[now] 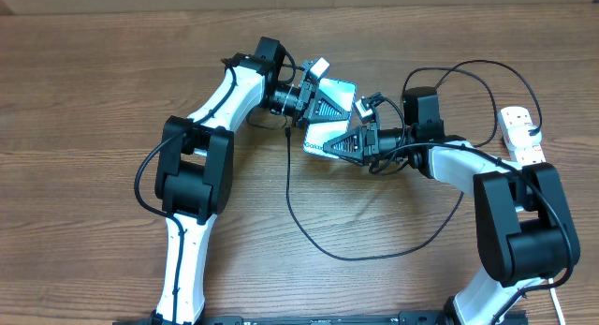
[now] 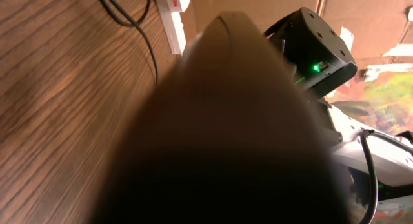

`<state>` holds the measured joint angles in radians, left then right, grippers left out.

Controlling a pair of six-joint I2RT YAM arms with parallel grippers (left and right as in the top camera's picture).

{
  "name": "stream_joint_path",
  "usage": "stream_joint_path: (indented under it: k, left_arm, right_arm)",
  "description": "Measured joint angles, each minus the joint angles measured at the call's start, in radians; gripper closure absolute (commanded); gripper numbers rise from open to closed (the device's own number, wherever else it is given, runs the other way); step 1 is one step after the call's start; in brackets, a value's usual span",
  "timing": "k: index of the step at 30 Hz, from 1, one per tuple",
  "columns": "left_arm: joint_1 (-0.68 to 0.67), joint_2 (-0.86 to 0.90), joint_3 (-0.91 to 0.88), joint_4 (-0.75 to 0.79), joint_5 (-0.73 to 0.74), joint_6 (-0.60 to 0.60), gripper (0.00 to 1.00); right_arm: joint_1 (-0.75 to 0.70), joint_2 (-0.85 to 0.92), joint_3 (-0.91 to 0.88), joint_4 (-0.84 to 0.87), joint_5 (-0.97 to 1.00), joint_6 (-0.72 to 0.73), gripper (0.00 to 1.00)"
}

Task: Plug charger to phone and switch on socket

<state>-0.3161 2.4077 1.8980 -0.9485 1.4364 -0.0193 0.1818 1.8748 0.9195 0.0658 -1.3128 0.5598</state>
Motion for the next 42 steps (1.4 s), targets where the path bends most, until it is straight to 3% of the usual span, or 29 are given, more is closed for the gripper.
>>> stream_joint_path:
  k: [1, 2, 4, 5, 8, 15, 24, 32, 38, 42]
  left_arm:
    - [0.0, 0.0, 0.0, -0.007, -0.004, -0.003, 0.96]
    - [0.0, 0.0, 0.0, -0.014, -0.005, -0.004, 0.96]
    - [-0.001, 0.0, 0.001, -0.031, -0.04, -0.011, 0.96]
    - [-0.002, 0.0, 0.001, -0.038, -0.059, -0.013, 0.96]
    - [-0.005, 0.0, 0.002, -0.068, -0.095, -0.023, 0.96]
    - [-0.024, 0.0, 0.003, -0.275, -0.185, -0.02, 0.96]
    - [-0.025, 0.0, 0.007, -0.716, -0.239, 0.023, 0.96]
    - [-0.031, 0.0, 0.005, -0.735, -0.279, -0.071, 0.96]
    - [-0.064, -0.024, -0.034, -0.734, -0.278, -0.122, 0.96]
    - [-0.071, -0.113, -0.052, -0.734, -0.286, -0.156, 0.96]
  right_arm:
    - [0.0, 0.0, 0.0, -0.003, -0.003, 0.004, 0.88]
    - [0.0, 0.0, 0.0, -0.005, -0.007, 0.009, 0.71]
    - [0.003, 0.0, 0.0, -0.011, 0.005, 0.014, 0.24]
    - [0.004, 0.0, 0.0, -0.013, 0.006, 0.019, 0.14]
    - [0.001, 0.0, 0.0, -0.002, -0.018, 0.019, 0.01]
    - [-0.077, 0.0, 0.001, 0.018, -0.145, 0.017, 0.0]
    - [-0.188, 0.0, 0.001, -0.031, -0.137, 0.019, 0.0]
    - [-0.213, 0.0, 0.002, -0.244, -0.004, -0.037, 0.0]
    - [-0.214, 0.0, 0.004, -0.446, 0.241, -0.108, 0.0]
    - [-0.214, 0.0, 0.004, -0.481, 0.382, -0.123, 0.0]
